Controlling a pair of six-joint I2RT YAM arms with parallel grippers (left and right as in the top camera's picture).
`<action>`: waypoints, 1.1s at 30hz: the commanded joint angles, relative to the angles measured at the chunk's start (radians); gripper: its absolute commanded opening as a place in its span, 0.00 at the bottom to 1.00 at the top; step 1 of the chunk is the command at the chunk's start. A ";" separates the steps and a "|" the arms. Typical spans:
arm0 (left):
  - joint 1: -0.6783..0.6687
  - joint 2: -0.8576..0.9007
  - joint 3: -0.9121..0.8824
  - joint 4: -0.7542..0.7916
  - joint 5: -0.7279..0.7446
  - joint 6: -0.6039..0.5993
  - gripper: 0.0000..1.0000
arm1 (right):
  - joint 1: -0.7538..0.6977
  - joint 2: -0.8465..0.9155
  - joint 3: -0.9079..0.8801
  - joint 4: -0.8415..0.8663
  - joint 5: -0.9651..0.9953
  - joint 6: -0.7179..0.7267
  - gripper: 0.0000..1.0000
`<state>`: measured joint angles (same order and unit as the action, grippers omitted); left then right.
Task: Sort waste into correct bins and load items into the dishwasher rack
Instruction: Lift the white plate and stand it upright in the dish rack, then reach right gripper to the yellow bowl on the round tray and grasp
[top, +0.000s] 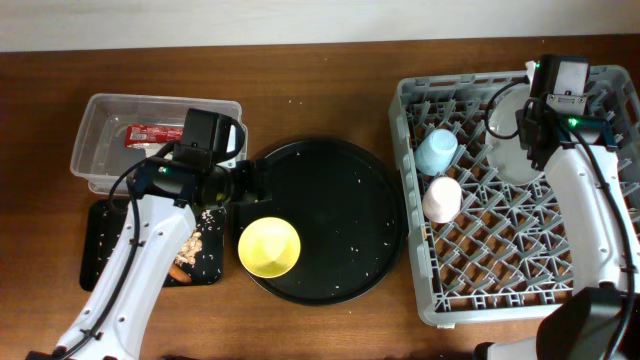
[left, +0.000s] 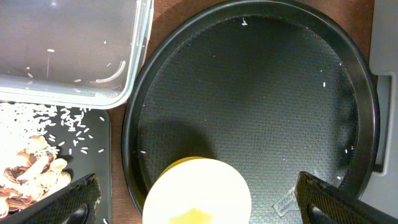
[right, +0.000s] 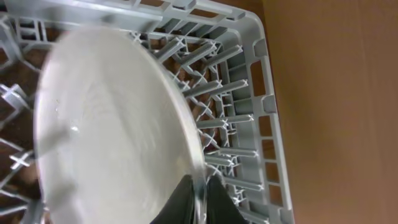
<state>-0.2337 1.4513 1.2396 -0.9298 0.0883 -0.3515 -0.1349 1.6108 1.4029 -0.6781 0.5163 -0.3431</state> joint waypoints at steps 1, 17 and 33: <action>0.001 -0.011 0.001 0.002 -0.010 0.009 0.99 | 0.006 0.002 0.002 -0.004 -0.016 0.003 0.15; 0.001 -0.011 0.001 0.002 -0.010 0.008 0.99 | 0.105 -0.135 0.004 0.000 -0.218 0.256 0.72; 0.016 -0.019 0.001 0.013 -0.129 0.009 0.99 | 0.668 -0.025 0.000 -0.382 -0.846 0.301 0.72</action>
<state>-0.2337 1.4513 1.2396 -0.9188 0.0723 -0.3515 0.4747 1.5436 1.4044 -1.0657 -0.3164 -0.0639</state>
